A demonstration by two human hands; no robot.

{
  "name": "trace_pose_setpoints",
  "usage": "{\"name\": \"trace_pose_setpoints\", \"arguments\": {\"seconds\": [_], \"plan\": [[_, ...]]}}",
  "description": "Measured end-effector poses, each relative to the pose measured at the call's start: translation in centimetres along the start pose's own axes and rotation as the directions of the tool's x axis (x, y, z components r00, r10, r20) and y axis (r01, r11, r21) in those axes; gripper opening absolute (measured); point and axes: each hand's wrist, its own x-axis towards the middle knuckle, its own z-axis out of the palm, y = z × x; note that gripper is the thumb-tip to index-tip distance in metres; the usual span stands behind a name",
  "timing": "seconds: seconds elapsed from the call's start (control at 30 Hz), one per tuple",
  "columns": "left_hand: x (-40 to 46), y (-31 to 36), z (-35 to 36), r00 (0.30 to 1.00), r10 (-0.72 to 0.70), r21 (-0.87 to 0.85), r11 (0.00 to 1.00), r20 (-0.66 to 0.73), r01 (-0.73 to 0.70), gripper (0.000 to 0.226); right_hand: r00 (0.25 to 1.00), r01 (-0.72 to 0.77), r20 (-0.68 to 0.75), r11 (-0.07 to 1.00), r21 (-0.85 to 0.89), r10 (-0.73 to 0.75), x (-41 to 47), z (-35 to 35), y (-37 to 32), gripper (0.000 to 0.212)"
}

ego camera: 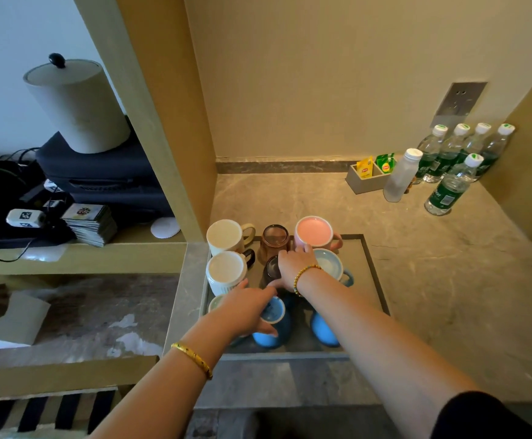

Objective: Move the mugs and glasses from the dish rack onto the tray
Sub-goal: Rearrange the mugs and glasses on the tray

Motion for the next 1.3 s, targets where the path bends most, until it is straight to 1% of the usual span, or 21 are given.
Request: {"name": "trace_pose_setpoints", "arguments": {"seconds": [0.1,0.3,0.4,0.47,0.6,0.67,0.73,0.77,0.83,0.9,0.93,1.0,1.07,1.17,1.3], "plan": [[0.2,-0.2,0.1,1.0,0.01,0.019,1.0,0.005,-0.01,0.066,1.0,-0.019,-0.007,1.0,0.015,0.019,0.3,-0.1,0.0,0.065],[0.4,-0.1,-0.1,1.0,0.022,0.034,0.999,0.021,-0.022,0.062,0.996,-0.027,-0.081,0.996,0.086,0.034,0.2,0.5,0.4,0.063],[0.4,0.0,0.0,1.0,0.02,0.021,1.0,0.003,-0.02,0.059,0.992,-0.044,-0.112,0.989,0.139,0.059,-0.2,-0.4,0.8,0.063],[0.3,0.0,0.2,1.0,0.011,-0.006,1.0,-0.012,-0.011,0.059,0.99,-0.052,-0.116,0.981,0.185,0.075,-0.4,-1.3,1.2,0.062],[0.5,-0.2,0.7,1.0,0.003,-0.034,0.999,-0.023,-0.003,0.062,0.994,-0.044,-0.08,0.936,0.348,0.077,-0.9,-3.0,2.0,0.06],[0.7,-0.3,0.5,1.0,0.021,-0.012,1.0,-0.01,-0.021,0.064,0.995,-0.046,-0.067,0.931,0.362,0.076,-1.2,-3.5,2.1,0.061],[0.9,-0.4,0.1,0.999,0.043,0.018,0.999,0.019,-0.043,0.065,0.99,-0.056,-0.099,0.93,0.363,0.098,-1.7,-3.9,2.3,0.06],[1.1,-0.5,-0.1,0.998,0.047,0.008,0.999,0.032,-0.047,0.065,0.986,-0.058,-0.122,0.925,0.375,0.111,-1.9,-4.2,2.5,0.059],[1.3,-0.6,-0.6,0.999,0.042,-0.072,0.997,0.03,-0.04,0.061,0.98,-0.049,-0.151,0.895,0.444,0.128,-2.4,-5.3,3.3,0.063],[1.7,-0.6,-1.3,0.999,0.015,-0.159,0.987,-0.033,-0.02,0.054,0.971,-0.033,-0.177,0.829,0.559,0.158,-3.0,-6.8,4.3,0.067],[1.9,-0.5,-1.7,0.997,-0.006,-0.184,0.983,-0.076,-0.009,0.051,0.961,-0.022,-0.209,0.8,0.599,0.183,-3.3,-7.6,4.9,0.065],[2.4,-0.4,-2.6,0.988,-0.043,-0.223,0.975,-0.151,0.009,0.043,0.926,-0.015,-0.285,0.779,0.627,0.247,-4.0,-8.8,6.4,0.058],[3.0,-0.3,-3.5,0.972,-0.065,-0.271,0.962,-0.228,0.001,0.034,0.889,-0.047,-0.318,0.756,0.652,0.33,-4.7,-9.1,8.1,0.057],[3.8,-0.1,-4.7,0.943,-0.076,-0.291,0.956,-0.324,-0.023,0.026,0.827,-0.15,-0.294,0.692,0.706,0.479,-5.6,-7.7,10.9,0.064],[5.1,0.0,-5.7,0.912,-0.079,-0.282,0.958,-0.402,-0.041,0.032,0.756,-0.288,-0.199,0.59,0.754,0.623,-6.1,-4.6,14.1,0.065]]}}
